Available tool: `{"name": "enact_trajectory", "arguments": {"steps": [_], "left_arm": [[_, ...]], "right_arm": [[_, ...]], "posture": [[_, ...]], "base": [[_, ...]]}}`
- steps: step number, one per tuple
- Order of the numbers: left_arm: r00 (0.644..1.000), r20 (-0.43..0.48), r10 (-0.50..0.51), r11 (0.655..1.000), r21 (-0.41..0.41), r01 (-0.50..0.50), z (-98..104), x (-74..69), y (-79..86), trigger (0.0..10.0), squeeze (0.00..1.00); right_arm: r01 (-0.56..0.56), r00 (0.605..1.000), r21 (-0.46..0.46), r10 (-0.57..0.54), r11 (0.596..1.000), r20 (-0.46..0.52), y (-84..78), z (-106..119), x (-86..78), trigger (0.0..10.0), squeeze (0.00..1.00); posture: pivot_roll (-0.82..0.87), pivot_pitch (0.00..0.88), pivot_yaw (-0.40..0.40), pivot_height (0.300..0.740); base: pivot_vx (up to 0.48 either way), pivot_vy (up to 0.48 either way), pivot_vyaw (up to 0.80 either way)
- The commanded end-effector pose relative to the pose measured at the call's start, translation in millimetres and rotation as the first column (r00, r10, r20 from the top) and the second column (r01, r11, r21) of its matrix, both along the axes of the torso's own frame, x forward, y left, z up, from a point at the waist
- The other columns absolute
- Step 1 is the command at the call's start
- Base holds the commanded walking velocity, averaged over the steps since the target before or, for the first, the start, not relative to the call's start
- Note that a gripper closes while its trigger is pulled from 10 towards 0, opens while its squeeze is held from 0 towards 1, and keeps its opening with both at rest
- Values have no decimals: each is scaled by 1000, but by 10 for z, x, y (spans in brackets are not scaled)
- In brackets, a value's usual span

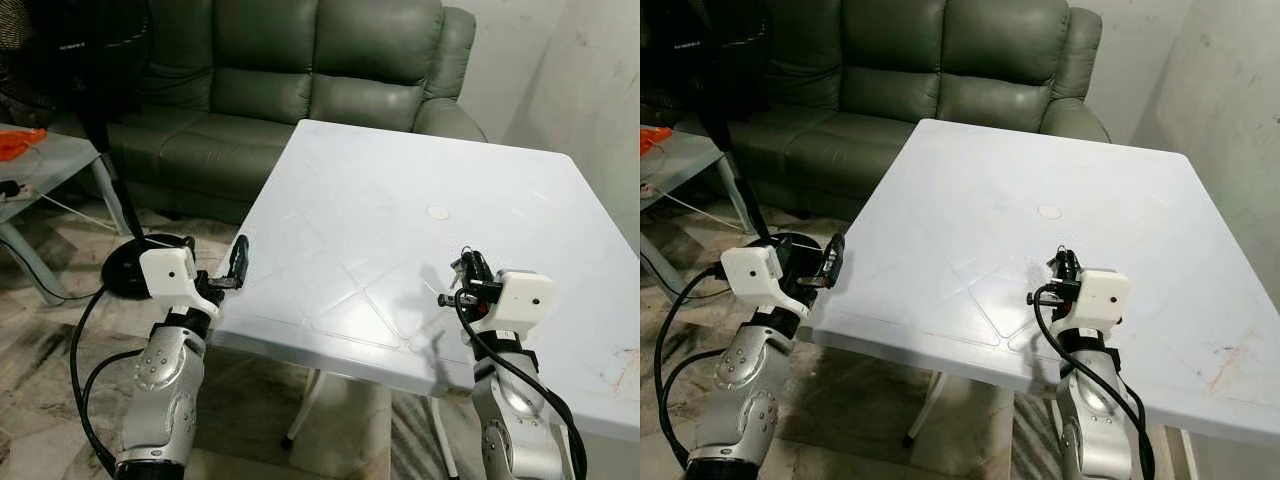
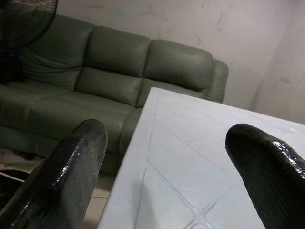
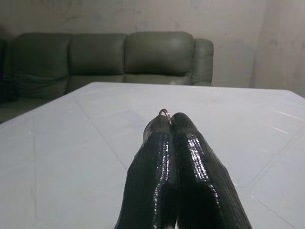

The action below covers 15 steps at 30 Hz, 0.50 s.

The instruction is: Hang keys on a hook

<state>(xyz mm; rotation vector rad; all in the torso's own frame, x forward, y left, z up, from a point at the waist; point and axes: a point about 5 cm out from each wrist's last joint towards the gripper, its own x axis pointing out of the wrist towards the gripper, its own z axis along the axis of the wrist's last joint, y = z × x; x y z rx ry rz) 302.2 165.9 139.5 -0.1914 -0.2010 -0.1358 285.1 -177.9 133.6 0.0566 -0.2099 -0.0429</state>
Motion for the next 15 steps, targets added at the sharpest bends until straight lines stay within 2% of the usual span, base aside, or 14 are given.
{"name": "enact_trajectory", "arguments": {"steps": [1,3,7,10,15], "left_arm": [[1000,24,-14,1000,10,14,82,21,4,10000,0],[1000,25,-15,1000,10,15,100,46,8,10000,0],[999,30,-16,999,40,14,108,64,25,10000,0],[1000,26,-14,999,31,13,103,67,26,10000,0],[999,38,-26,1000,19,25,135,83,-27,10000,0]], "right_arm": [[7,1000,-6,-7,1000,15,-14,78,27,10000,0],[5,1000,-9,-5,1000,16,-14,98,45,10000,0],[-10,1000,-15,10,1000,7,27,112,71,10000,0],[-16,1000,-16,16,1000,-1,42,105,76,10000,0],[-54,998,-16,54,998,-13,164,79,102,10000,0]], "posture": [[11,0,-39,740],[11,0,-39,740],[12,0,-33,740],[12,0,-33,740],[26,0,-37,740]], "base": [[0,0,0],[0,0,0],[0,0,-772],[0,0,-775],[0,0,-775]]}}
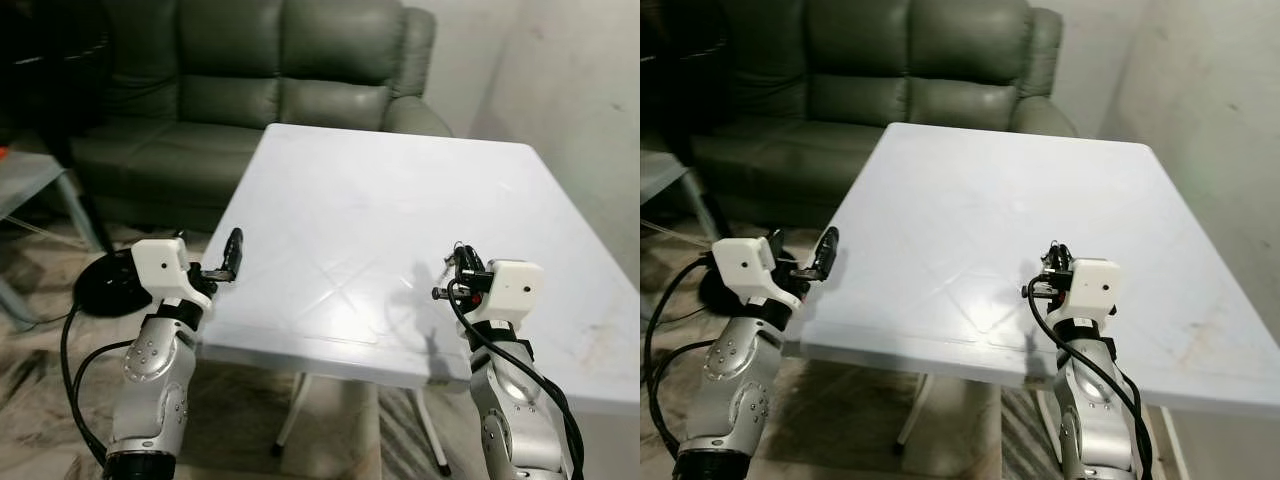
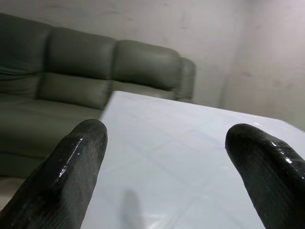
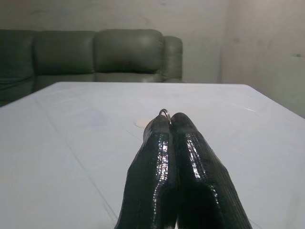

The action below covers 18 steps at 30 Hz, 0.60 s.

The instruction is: Hang keys on a hook

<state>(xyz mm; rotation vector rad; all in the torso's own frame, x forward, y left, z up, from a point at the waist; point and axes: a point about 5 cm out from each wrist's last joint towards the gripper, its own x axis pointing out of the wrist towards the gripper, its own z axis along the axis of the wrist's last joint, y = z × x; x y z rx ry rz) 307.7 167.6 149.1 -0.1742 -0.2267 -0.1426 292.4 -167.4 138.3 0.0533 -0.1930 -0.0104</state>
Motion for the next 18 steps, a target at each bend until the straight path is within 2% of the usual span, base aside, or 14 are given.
{"name": "enact_trajectory", "arguments": {"steps": [1,18], "left_arm": [[1000,11,-23,1000,3,23,39,29,-44,10000,0],[999,30,-35,999,29,34,70,80,-98,10000,0]], "right_arm": [[-22,1000,-10,22,1000,3,59,32,30,10000,0],[-33,999,-29,34,999,13,64,67,99,10000,0]], "posture": [[26,0,-37,740],[30,0,-43,740]], "base": [[0,0,-775],[0,0,-775]]}}
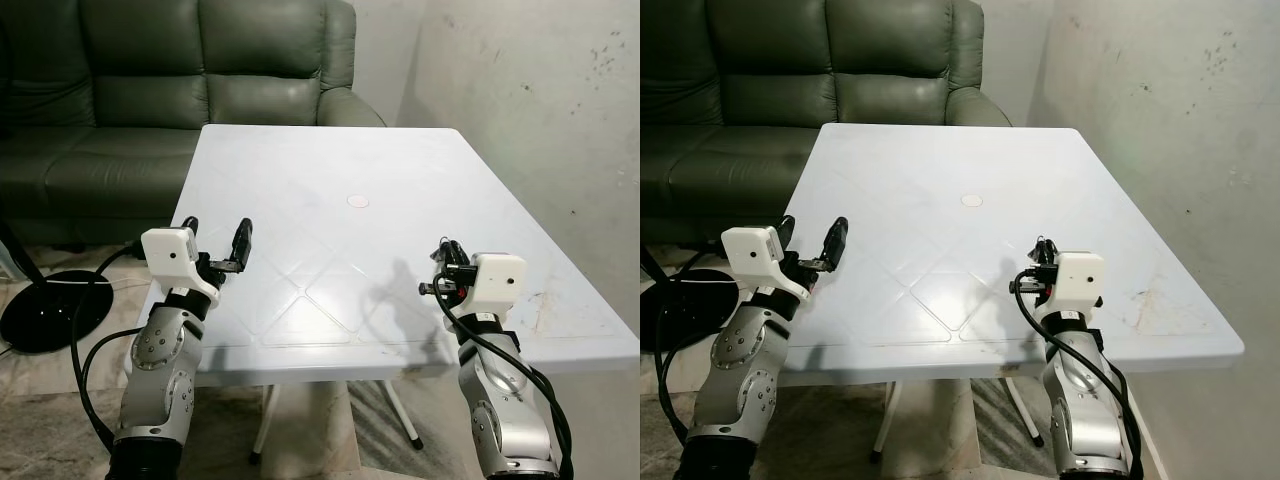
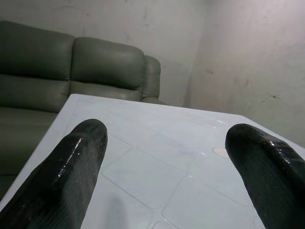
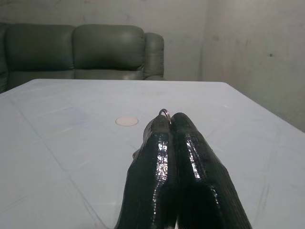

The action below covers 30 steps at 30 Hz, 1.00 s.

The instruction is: Hang keys on a hook

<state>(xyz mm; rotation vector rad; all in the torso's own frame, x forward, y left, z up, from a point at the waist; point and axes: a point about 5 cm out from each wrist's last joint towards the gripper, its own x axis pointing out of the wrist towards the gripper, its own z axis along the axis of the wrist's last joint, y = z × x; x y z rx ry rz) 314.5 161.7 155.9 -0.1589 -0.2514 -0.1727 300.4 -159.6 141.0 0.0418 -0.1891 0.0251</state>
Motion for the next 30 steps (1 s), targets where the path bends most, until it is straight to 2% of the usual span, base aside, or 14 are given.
{"name": "enact_trajectory", "arguments": {"steps": [1,5,12,15,30], "left_arm": [[1000,2,-9,1000,17,9,1,12,-40,10000,0],[1000,5,-10,1000,24,10,-1,9,-40,10000,0],[1000,-4,-4,1000,19,4,-20,-2,-35,10000,0],[1000,-8,-2,1000,-5,2,-24,1,-35,10000,0],[1000,-13,5,1000,0,-5,-35,-15,-38,10000,0]], "right_arm": [[-1,1000,-15,2,1000,17,-9,39,20,10000,0],[-6,1000,-16,7,1000,17,6,38,22,10000,0],[-11,1000,-16,11,1000,12,16,23,12,10000,0],[-11,1000,-17,12,1000,10,14,20,13,10000,0],[-15,1000,-21,15,1000,8,7,21,-5,10000,0]], "posture": [[30,0,-43,740],[31,0,-44,740],[32,0,-44,740],[32,0,-46,740],[32,0,-54,740]], "base": [[0,0,-775],[0,0,-775],[0,-454,-775],[0,0,-775],[0,0,-774]]}}
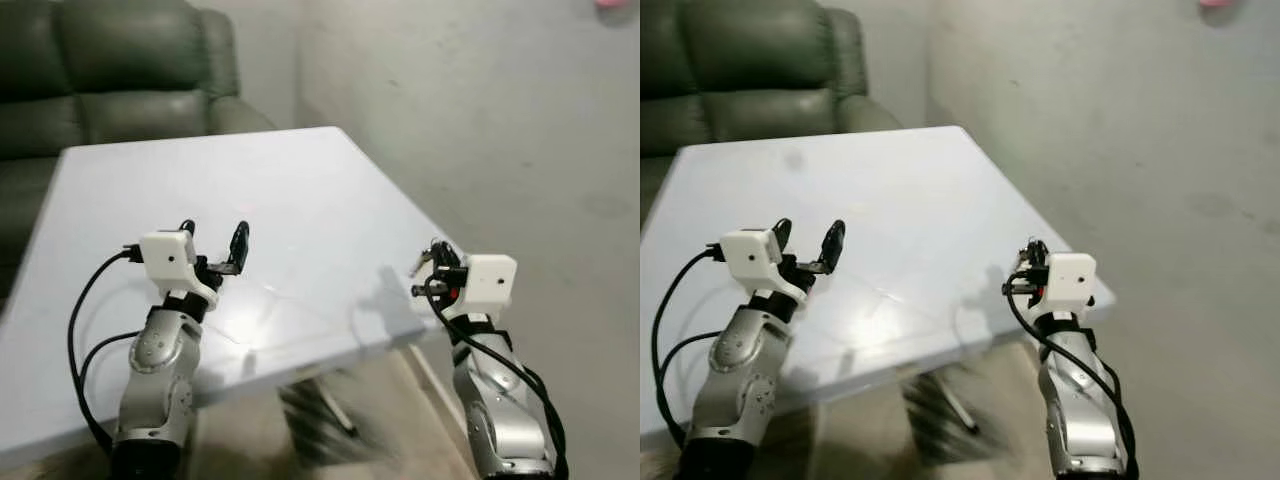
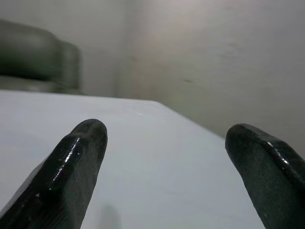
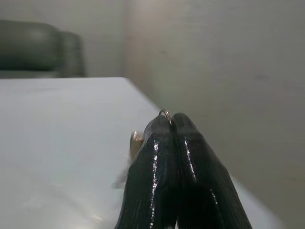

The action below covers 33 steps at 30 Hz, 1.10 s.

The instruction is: Hang keys on a hook

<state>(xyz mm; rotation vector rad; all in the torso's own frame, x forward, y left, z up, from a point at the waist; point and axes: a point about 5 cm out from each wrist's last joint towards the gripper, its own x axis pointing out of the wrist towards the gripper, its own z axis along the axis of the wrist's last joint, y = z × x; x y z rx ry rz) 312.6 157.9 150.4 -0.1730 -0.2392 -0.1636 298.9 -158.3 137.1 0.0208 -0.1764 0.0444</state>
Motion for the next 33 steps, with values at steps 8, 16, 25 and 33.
{"name": "enact_trajectory", "arguments": {"steps": [8,16,25,33], "left_arm": [[1000,5,-3,1000,3,3,15,-7,-10,10000,0],[1000,-5,4,999,-34,-4,0,-20,-16,10000,0],[1000,-11,11,1000,-18,-11,-10,-30,-32,10000,0],[1000,-14,6,1000,-17,-6,-14,-40,-42,10000,0]], "right_arm": [[1,1000,1,-1,1000,20,-9,67,7,10000,0],[1,1000,-3,-1,1000,15,-16,65,-3,10000,0],[1,1000,-4,-1,1000,11,-18,66,0,10000,0],[0,1000,-6,0,1000,12,-16,73,5,10000,0]], "posture": [[32,0,-58,740],[31,0,-61,740],[33,0,-65,740],[31,0,-65,740]], "base": [[0,-120,-773],[0,0,-772],[0,0,-770],[0,-356,-769]]}}
